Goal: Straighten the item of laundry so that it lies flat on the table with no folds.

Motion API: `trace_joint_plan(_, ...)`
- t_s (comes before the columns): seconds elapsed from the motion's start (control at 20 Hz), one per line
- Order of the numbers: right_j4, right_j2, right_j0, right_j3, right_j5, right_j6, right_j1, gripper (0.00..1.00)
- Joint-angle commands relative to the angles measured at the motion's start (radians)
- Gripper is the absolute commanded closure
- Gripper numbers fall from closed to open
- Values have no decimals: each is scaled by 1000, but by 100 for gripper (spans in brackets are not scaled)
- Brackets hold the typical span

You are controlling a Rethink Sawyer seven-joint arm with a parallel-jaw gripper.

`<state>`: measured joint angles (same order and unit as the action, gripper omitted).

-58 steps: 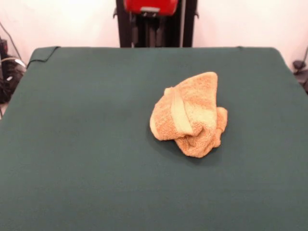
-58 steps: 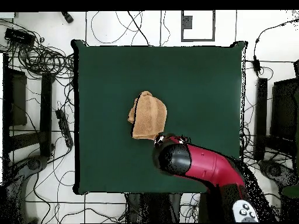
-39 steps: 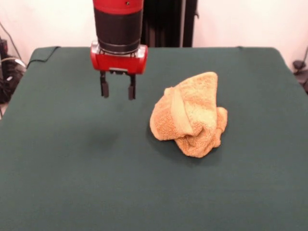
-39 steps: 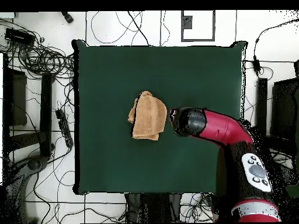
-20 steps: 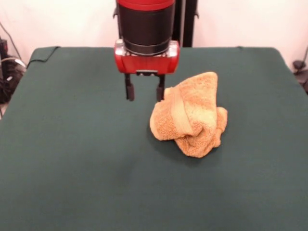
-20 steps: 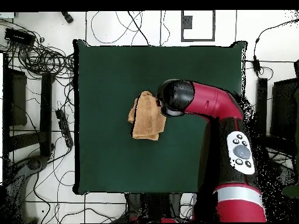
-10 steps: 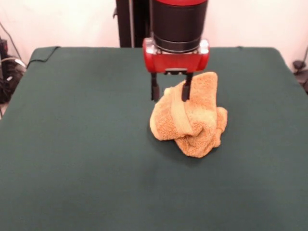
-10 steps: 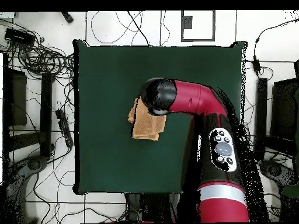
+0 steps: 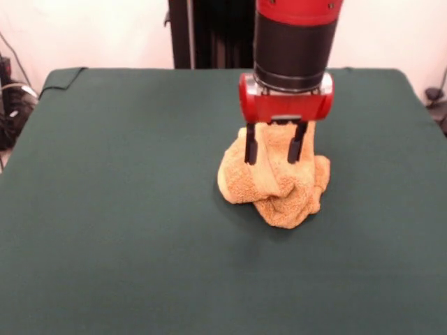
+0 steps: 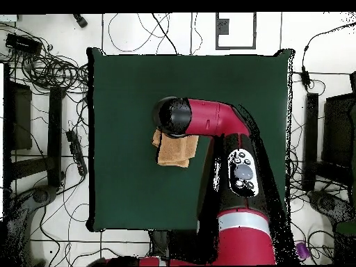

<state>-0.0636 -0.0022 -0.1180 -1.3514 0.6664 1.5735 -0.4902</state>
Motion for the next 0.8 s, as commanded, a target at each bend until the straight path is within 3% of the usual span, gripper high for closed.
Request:
trace_joint_plan(0.05, 18, 16, 33, -26, -90, 237, 134, 0)
trace_joint_plan(0.8, 43, 26, 13, -23, -193, 220, 211, 0)
